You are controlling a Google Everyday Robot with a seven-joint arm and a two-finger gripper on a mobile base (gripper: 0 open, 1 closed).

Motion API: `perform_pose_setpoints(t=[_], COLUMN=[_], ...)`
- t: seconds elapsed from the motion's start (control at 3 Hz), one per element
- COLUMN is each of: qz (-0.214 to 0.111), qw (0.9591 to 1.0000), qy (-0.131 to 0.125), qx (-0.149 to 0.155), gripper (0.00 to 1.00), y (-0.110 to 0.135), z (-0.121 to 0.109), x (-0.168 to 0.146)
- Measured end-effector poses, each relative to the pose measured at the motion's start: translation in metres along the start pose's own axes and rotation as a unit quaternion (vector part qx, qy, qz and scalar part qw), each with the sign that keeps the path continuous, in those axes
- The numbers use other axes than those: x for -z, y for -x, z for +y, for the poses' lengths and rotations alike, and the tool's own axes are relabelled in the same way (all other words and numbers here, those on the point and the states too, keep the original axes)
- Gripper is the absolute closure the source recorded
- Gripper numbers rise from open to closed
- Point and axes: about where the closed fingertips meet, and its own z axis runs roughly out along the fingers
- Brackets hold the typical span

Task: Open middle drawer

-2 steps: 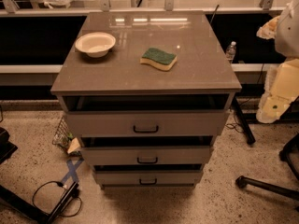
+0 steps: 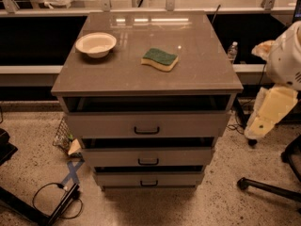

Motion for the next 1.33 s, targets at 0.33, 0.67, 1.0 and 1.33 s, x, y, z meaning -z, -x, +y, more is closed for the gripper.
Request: perform_pose_setpoints(t=[0.33,0.67,1.0,1.33], qz=[-0.038,-0.062,-0.103,-0.11], qw=[0.9993,0.9979,0.9947,0.9931], qy=[0.004,0.021,0.003,-0.04], qx=[0.002,0.008,-0.005,-0.005], gripper=[0.0,0.0,0.0,0.0], y=[-0.012,-0.038,-0.044,-0.043], z=[0.03,0.082,0.099,0.079], x=[-0.044,-0.135,-0.178,-0.178])
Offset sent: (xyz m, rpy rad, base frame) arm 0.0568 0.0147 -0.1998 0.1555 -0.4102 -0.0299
